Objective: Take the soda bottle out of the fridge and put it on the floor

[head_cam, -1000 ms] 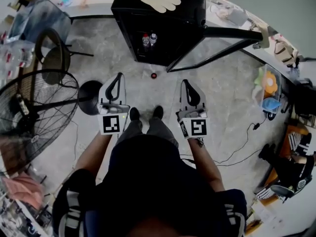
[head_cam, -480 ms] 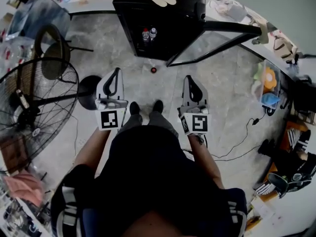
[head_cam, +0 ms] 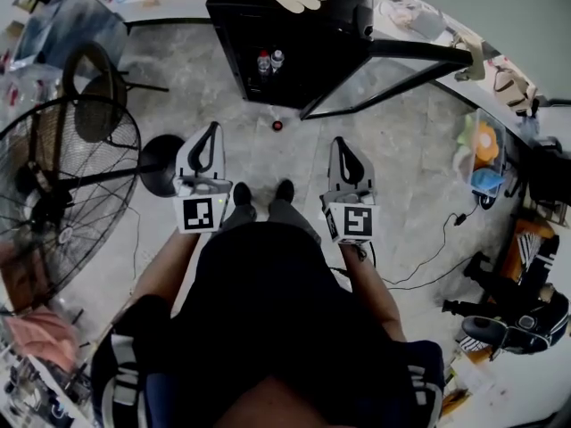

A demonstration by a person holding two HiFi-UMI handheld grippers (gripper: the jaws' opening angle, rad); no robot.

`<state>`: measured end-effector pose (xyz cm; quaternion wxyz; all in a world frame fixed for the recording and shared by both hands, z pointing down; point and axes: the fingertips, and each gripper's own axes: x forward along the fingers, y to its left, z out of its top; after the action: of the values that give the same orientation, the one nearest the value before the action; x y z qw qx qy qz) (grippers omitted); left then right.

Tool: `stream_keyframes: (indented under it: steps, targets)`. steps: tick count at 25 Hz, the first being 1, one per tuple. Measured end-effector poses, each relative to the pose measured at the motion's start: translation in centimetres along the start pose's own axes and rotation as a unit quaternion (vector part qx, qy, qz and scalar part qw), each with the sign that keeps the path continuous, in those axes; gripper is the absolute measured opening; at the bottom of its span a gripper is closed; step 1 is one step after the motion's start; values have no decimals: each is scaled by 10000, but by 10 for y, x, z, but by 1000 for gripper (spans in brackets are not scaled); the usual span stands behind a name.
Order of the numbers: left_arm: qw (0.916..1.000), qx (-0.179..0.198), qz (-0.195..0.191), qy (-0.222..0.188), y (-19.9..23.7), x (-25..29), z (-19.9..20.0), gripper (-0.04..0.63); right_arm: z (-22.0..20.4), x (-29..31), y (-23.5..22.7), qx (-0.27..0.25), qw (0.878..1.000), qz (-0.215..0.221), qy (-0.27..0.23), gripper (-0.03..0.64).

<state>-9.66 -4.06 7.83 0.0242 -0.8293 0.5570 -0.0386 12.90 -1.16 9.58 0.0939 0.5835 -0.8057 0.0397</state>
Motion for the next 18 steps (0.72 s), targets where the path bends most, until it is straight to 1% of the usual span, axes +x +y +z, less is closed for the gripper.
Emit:
stream_keyframes:
  steps: [5,9,12,18]
  targets:
    - [10000,-22,9,-12,2,-2,1,25,-2,1,7,-72,9999,139,41,18]
    - [10000,-18,0,-24,1,-1,0,25,1,6,8,-9,9999,129,9,19]
    - [10000,-68,-40,22,-4,-2,0,25,4,5,7,-52,9999,136,-22,18]
    - [10000,14,-58,38,-4,-2,1,25,4,8,9,-112,9998,192,20,19]
